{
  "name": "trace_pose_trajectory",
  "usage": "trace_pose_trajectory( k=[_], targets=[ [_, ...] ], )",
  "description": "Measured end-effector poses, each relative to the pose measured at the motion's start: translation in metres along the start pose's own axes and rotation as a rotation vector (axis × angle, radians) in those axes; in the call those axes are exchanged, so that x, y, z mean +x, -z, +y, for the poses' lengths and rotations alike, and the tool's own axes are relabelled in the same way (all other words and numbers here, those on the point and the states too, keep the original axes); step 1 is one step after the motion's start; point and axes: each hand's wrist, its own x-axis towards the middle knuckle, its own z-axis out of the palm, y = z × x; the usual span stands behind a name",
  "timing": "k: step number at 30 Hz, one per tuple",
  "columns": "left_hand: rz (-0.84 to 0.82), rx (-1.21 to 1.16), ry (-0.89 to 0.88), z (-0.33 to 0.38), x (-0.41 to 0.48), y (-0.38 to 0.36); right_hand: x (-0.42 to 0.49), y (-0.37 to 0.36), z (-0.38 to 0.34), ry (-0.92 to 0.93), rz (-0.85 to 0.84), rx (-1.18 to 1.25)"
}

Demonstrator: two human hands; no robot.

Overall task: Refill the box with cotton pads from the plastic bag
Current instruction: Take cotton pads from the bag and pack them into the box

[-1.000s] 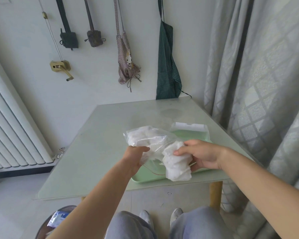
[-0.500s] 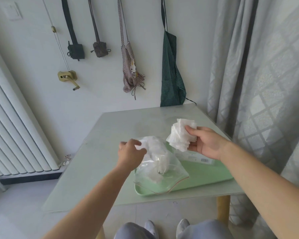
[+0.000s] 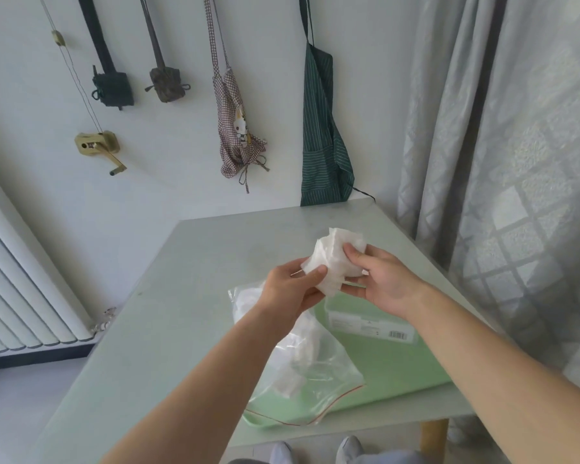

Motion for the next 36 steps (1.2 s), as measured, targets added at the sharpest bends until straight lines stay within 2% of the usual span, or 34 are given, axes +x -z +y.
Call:
trace_pose_trajectory(
  k=[3, 6, 9, 14, 20, 23, 25, 29, 33, 36],
  targets=[
    [0.037, -0.003, 0.049, -0.003, 0.010, 0.002, 0.006, 0.009, 0.002, 0.012, 0.070, -0.040],
    [0.094, 0.067, 0.071, -0.007, 0.021, 0.003, 0.012, 0.018, 0.000, 0.053, 0.109, 0.062],
    [0.143, 0.157, 0.066, -0.012, 0.028, 0.002, 0.012, 0.026, -0.006, 0.092, 0.043, 0.088],
    [0.117, 0.232, 0.029, -0.011, 0.032, -0.007, 0.013, 0.035, -0.013, 0.057, -0.101, -0.205],
    [0.047, 0.248, -0.006, -0.010, 0.029, -0.014, 0.016, 0.039, -0.010, 0.067, -0.089, -0.319],
    [0.038, 0.224, 0.020, -0.008, 0.027, -0.016, 0.017, 0.040, -0.011, 0.072, -0.063, -0.390],
    [0.018, 0.147, 0.105, -0.004, 0.027, -0.018, 0.018, 0.040, -0.012, 0.093, -0.024, -0.505],
    [0.006, -0.096, 0.322, 0.001, 0.026, -0.026, 0.018, 0.038, -0.014, 0.296, 0.025, -0.719],
    [0.048, -0.164, 0.349, 0.001, 0.030, -0.031, 0.016, 0.033, -0.015, 0.427, -0.091, -0.955],
    [0.092, -0.210, 0.355, 0.005, 0.034, -0.034, 0.015, 0.033, -0.018, 0.478, -0.064, -0.979]
  ],
)
